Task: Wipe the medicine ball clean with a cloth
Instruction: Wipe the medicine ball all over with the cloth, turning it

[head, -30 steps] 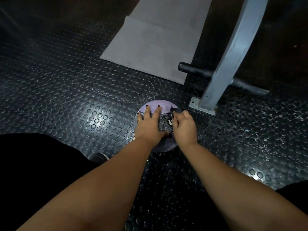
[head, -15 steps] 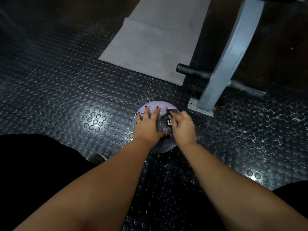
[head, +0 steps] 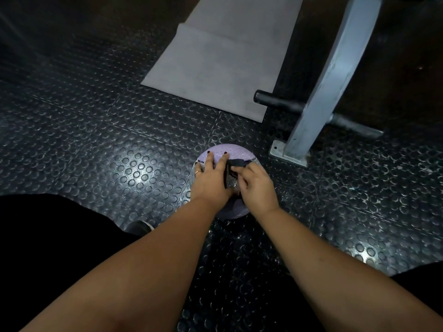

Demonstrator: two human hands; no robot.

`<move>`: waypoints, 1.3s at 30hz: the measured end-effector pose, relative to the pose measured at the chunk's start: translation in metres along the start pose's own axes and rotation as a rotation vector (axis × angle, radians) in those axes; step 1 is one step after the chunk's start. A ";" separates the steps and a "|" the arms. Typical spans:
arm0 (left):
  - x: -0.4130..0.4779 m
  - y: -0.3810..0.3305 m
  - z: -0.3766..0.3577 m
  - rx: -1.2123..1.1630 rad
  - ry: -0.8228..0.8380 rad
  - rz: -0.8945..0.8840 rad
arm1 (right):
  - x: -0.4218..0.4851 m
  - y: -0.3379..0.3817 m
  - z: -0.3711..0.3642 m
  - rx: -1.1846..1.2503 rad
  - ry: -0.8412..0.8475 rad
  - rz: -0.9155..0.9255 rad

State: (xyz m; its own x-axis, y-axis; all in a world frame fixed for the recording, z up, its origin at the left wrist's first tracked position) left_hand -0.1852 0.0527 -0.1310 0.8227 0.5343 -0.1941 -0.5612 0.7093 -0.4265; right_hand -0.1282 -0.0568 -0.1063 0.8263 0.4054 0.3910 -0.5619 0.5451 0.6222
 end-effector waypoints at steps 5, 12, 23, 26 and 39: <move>0.001 0.000 0.000 -0.012 0.004 0.009 | 0.014 -0.022 0.003 -0.013 -0.057 -0.197; 0.002 0.002 -0.002 0.049 0.060 -0.025 | 0.017 -0.037 -0.002 -0.119 -0.002 -0.359; 0.001 -0.003 0.004 0.030 0.008 -0.027 | -0.007 0.007 -0.012 -0.127 -0.001 -0.048; 0.002 -0.002 0.004 0.020 0.025 -0.009 | 0.007 0.003 -0.009 -0.148 -0.045 -0.110; 0.010 -0.004 0.001 0.048 0.026 -0.016 | 0.000 0.003 -0.010 -0.113 -0.031 -0.101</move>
State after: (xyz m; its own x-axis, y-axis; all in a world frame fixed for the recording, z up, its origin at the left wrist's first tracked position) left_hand -0.1750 0.0555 -0.1304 0.8333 0.5109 -0.2113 -0.5513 0.7393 -0.3867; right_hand -0.1302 -0.0482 -0.1114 0.8788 0.3222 0.3521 -0.4750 0.6617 0.5801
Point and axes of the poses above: each hand's wrist, its own x-axis towards the middle knuckle, its own z-axis out of the back of the hand, y = z × x, the point moved 8 cm from there along x, towards the middle knuckle, and after that the axes turned 15 degrees about -y, right-handed, at the moved point
